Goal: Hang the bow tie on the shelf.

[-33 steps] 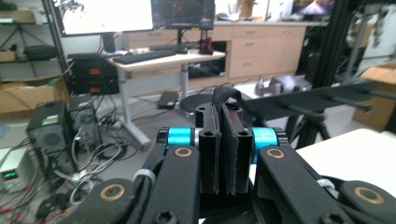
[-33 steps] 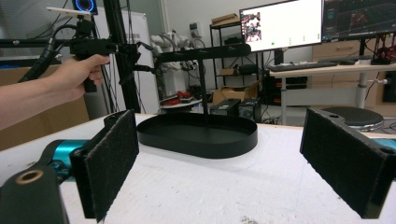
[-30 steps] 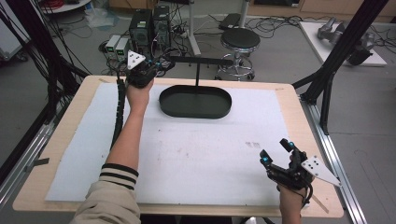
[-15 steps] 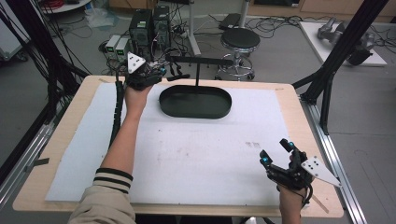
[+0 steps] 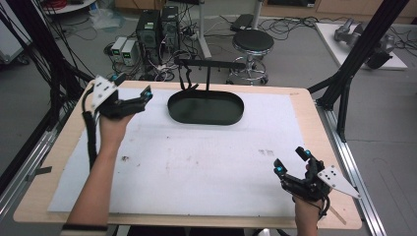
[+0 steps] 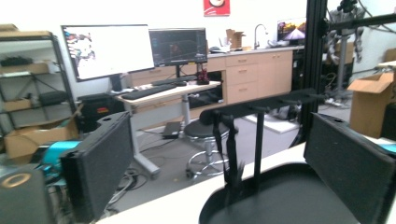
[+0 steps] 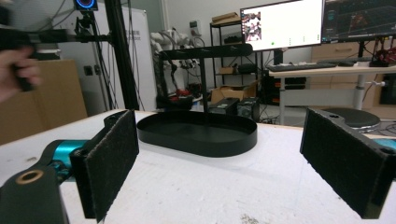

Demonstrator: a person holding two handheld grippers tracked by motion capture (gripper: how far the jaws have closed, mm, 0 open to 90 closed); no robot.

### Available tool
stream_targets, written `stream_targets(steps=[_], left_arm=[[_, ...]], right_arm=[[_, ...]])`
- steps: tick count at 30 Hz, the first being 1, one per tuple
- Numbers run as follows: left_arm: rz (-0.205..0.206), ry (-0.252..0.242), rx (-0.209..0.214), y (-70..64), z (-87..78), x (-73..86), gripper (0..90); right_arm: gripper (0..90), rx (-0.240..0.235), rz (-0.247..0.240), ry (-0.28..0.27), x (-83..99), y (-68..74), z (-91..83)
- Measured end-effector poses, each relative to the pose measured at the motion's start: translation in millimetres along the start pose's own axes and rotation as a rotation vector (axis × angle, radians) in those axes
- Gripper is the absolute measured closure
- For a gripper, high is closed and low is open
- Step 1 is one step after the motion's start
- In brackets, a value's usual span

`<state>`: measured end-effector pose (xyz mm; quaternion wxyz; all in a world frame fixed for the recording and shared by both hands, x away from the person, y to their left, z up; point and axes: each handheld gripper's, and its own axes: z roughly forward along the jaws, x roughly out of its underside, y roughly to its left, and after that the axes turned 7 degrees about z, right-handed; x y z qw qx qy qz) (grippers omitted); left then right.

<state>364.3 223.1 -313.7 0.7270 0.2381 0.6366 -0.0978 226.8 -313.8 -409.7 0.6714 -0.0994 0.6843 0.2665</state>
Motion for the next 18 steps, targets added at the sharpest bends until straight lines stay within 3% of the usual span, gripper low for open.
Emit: stream_targets(steps=[4, 9, 12, 14, 18], left_arm=[[0.021, 0.007, 0.004, 0.3, -52.6, 2.3, 7.8], [0.003, 0.003, -0.021, 9.6, -109.9, 9.4, 7.8], [-0.011, -0.002, -0.069, 14.1, -138.8, 18.2, 7.8], [0.003, -0.002, -0.116, 13.3, -155.2, 28.1, 7.8], [0.0, -0.002, -0.163, 11.6, -174.1, 52.3, 7.8]], right_arm=[[10.7, 0.014, -0.004, -0.001, -0.6, -0.3, -2.7], [10.7, 0.032, -0.014, 0.002, -1.7, 0.5, -5.5], [10.7, 0.045, -0.033, 0.007, -2.4, 1.5, -5.5], [10.7, 0.043, -0.035, 0.011, -2.4, 2.8, -5.1], [10.7, 0.052, -0.06, 0.018, -0.9, 3.9, -3.9]])
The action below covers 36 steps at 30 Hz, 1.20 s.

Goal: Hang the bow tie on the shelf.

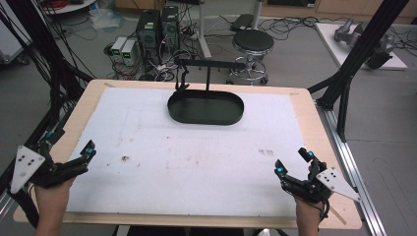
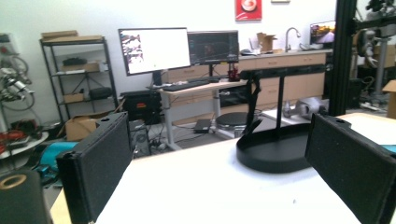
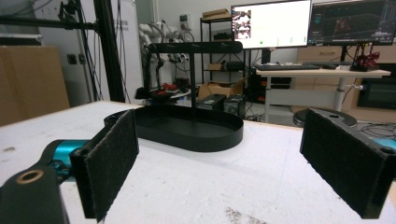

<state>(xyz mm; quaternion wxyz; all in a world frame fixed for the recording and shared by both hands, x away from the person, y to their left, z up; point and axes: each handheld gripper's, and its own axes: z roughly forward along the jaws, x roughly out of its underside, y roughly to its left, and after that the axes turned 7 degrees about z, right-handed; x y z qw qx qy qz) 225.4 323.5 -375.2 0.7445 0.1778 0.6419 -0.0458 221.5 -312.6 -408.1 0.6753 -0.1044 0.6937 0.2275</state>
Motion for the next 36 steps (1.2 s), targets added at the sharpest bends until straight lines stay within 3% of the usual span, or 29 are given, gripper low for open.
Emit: stream_targets(steps=[3, 5, 10, 14, 28, 36], left_arm=[[-0.01, 0.002, -0.02, 1.4, -3.4, 9.1, 7.8], [-0.016, -0.034, -0.045, 0.2, -5.4, 15.7, 7.8], [-0.036, 0.007, -0.026, 1.5, -3.3, 29.7, 7.8], [-0.05, 0.032, -0.046, 4.6, -6.1, 37.2, 7.8], [-0.075, 0.063, 0.009, 5.6, -11.9, 42.0, 10.6], [-0.094, 0.054, 0.049, 3.8, -10.4, 43.7, 10.4]], right_arm=[[10.7, 0.011, -0.009, 0.002, 1.1, -0.3, -0.1], [10.7, 0.015, -0.011, 0.004, 1.1, -1.0, 0.2], [10.7, 0.022, -0.011, 0.006, 0.4, -2.2, 1.9], [10.7, 0.028, -0.013, 0.006, 0.5, -3.8, 2.3], [10.7, 0.034, -0.001, -0.005, -2.5, -7.0, 4.7], [10.7, 0.041, -0.007, -0.001, -2.0, -6.0, 3.8]])
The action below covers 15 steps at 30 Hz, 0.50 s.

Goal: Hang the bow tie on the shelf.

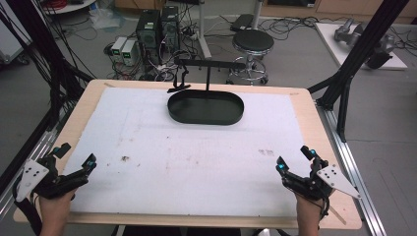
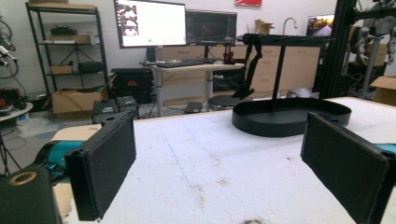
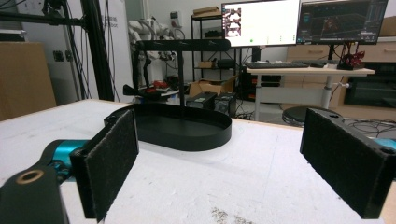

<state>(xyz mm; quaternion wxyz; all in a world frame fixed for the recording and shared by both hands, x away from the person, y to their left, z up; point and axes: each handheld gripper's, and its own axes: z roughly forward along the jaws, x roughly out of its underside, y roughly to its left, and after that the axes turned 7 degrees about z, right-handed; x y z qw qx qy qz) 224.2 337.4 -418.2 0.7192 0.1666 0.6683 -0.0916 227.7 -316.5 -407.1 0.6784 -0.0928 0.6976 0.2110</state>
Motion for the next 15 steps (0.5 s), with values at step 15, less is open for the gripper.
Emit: stream_targets(steps=[15], left_arm=[[-0.028, -0.048, 0.012, 2.1, 0.9, -0.7, 9.5]], right_arm=[[10.7, 0.013, 0.0, -0.007, -1.0, -2.5, -5.1]])
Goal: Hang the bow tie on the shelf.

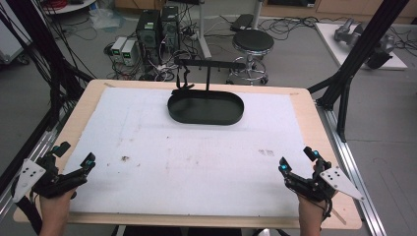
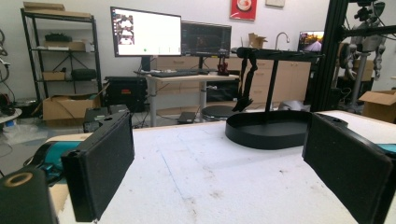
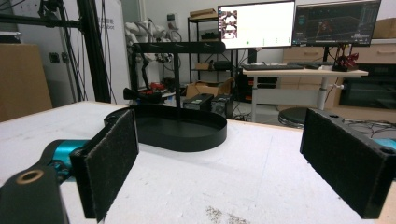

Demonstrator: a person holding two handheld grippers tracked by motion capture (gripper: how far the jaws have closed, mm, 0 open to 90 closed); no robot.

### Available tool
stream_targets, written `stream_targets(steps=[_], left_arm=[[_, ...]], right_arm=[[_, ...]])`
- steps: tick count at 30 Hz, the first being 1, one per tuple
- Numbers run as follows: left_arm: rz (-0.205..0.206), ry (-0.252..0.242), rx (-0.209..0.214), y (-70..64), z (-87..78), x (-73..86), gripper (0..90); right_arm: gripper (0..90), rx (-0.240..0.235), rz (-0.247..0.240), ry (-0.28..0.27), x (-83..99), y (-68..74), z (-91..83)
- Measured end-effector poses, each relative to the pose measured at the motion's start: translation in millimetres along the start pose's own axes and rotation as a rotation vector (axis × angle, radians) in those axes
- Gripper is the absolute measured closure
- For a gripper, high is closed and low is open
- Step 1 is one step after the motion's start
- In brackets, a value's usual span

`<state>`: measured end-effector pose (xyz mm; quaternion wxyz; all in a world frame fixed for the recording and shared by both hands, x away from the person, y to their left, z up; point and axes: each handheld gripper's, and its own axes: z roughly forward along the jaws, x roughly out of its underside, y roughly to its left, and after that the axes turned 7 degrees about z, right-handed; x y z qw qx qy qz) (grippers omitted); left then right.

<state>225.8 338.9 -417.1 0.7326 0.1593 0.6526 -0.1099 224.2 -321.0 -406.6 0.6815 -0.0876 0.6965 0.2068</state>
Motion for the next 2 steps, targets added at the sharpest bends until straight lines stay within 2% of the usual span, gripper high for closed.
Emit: stream_targets(steps=[2], left_arm=[[0.0, 0.003, -0.001, 0.1, 0.7, 0.5, 9.5]], right_arm=[[10.7, 0.0, -0.002, 0.001, 0.1, -0.2, 0.0]])
